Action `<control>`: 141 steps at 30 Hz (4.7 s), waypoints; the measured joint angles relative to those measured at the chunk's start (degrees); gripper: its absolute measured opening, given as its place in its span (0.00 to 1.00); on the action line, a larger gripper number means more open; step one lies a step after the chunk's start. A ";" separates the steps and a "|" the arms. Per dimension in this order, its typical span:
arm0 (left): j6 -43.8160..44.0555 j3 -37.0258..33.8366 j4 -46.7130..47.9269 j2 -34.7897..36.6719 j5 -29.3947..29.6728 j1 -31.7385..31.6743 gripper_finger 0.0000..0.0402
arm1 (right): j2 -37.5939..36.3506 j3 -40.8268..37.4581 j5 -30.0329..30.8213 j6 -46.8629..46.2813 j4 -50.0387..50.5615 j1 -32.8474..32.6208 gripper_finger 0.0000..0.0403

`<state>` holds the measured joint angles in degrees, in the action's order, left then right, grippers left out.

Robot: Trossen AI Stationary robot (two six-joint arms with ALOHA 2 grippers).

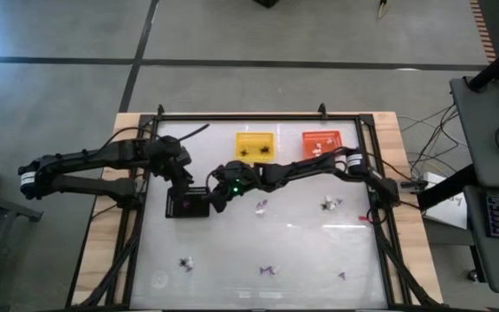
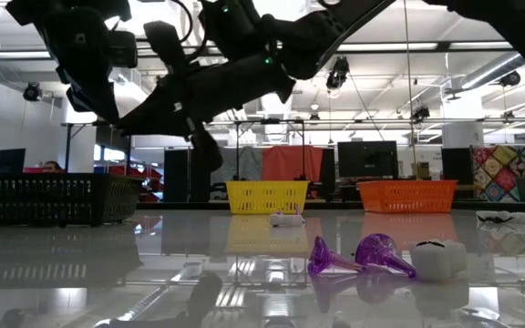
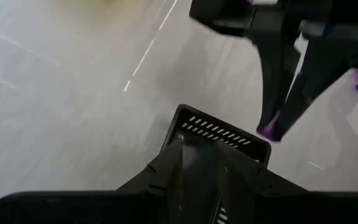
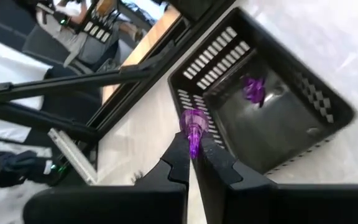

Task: Sort Halloween decoration
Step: Put the purple hat toy into the black basket, then put the black spider toy into the yellow basket

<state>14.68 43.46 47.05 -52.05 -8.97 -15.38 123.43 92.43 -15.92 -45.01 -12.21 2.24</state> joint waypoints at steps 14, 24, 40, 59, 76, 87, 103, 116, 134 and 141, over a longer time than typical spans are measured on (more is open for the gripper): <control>-0.70 0.00 -0.17 0.44 0.06 0.00 0.19 | 1.48 1.06 -4.24 -0.86 0.42 0.81 0.02; -0.94 0.00 -0.54 0.46 0.04 0.00 0.19 | 1.93 1.04 -4.05 -0.86 0.17 1.08 0.05; -0.92 0.00 -0.78 0.46 0.04 0.00 0.19 | 1.93 1.02 -4.05 -1.03 -0.32 1.32 0.21; -3.29 0.00 -0.55 0.68 -2.12 0.02 0.19 | -14.19 0.95 -4.15 8.04 42.47 4.68 0.23; -6.71 0.00 -0.48 0.81 -2.08 0.02 0.19 | -17.67 -1.58 9.45 5.55 75.56 3.65 0.18; -7.58 0.00 -0.33 0.79 -2.06 0.02 0.19 | -16.69 -2.20 9.50 4.98 69.35 3.36 0.22; -6.56 0.00 -0.26 0.79 -2.06 0.00 0.19 | -16.86 -3.92 14.98 4.49 89.76 1.25 0.27; -6.88 0.00 -0.35 0.77 -2.06 0.00 0.19 | -26.44 -21.01 10.87 -5.34 83.87 0.22 0.27; -6.61 0.00 -0.37 0.77 -2.08 0.01 0.19 | -34.53 -39.20 6.46 -15.46 71.00 -1.13 0.31; -6.23 0.00 -0.47 0.74 -2.08 0.00 0.19 | -33.42 -42.26 6.20 -15.47 67.61 -1.12 0.31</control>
<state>8.45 43.46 46.57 -51.31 -11.05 -15.37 90.00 50.17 -9.72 -60.48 55.40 1.13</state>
